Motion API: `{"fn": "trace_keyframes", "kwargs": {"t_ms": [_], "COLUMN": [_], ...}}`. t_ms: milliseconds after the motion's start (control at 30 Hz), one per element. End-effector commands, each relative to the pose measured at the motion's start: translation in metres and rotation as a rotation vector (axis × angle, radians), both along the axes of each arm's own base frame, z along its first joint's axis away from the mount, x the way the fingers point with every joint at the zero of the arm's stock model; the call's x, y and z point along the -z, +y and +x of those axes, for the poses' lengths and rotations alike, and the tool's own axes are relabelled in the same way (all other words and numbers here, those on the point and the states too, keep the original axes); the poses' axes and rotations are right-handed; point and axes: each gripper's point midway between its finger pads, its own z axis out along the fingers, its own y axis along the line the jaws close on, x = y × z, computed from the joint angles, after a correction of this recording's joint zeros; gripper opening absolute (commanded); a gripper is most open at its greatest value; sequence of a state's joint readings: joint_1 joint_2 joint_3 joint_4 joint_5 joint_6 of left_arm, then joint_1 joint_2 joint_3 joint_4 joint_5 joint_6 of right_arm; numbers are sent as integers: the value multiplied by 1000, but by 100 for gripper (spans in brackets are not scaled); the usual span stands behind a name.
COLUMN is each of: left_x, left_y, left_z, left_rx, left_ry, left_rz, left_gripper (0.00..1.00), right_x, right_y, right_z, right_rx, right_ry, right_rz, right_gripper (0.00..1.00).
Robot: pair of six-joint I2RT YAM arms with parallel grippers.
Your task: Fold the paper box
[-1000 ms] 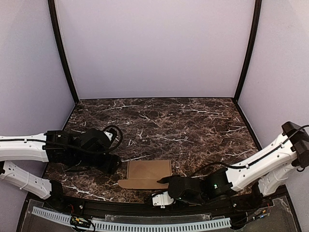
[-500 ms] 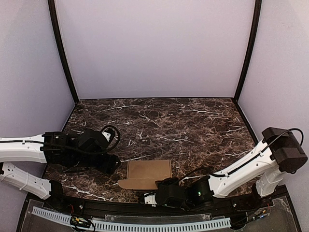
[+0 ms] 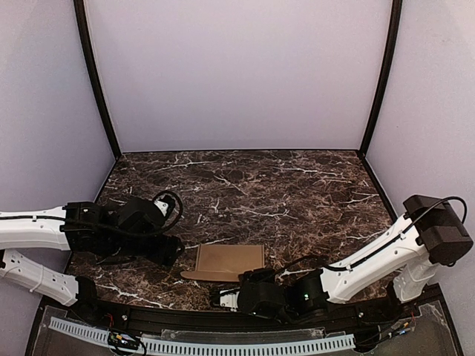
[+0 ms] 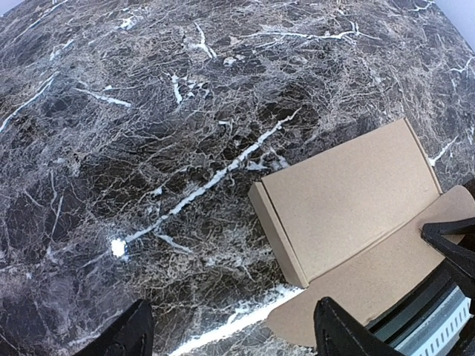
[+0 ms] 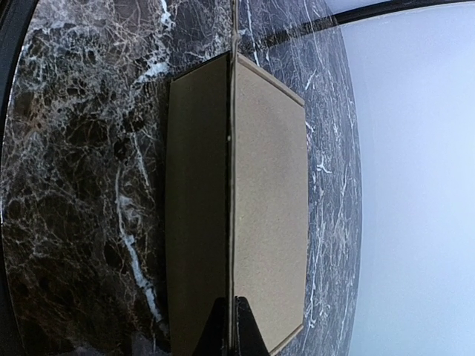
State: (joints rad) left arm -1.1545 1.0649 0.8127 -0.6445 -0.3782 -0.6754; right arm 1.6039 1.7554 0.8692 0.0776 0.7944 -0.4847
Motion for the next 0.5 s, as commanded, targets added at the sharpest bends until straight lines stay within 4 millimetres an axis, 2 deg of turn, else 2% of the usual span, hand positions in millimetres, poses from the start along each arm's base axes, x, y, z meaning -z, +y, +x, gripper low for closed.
{"fn": "trace_keyframes", "kwargs": {"t_ms": [0, 267, 467], "left_x": [-10, -22, -34], "left_y": [10, 16, 28], "left_z": [4, 9, 9], "left_rx": [-30, -70, -102], "left_ry": [-38, -79, -109], "left_rz": [2, -5, -42], "left_gripper": [74, 74, 73], "right_x": [-15, -39, -59], "right_y": [-3, -7, -10], "right_z": [-9, -19, -13], "right_rx": [-24, -91, -113], "right_ry": [50, 203, 375], "right_rz": [62, 125, 139], "right_gripper": [0, 0, 0]}}
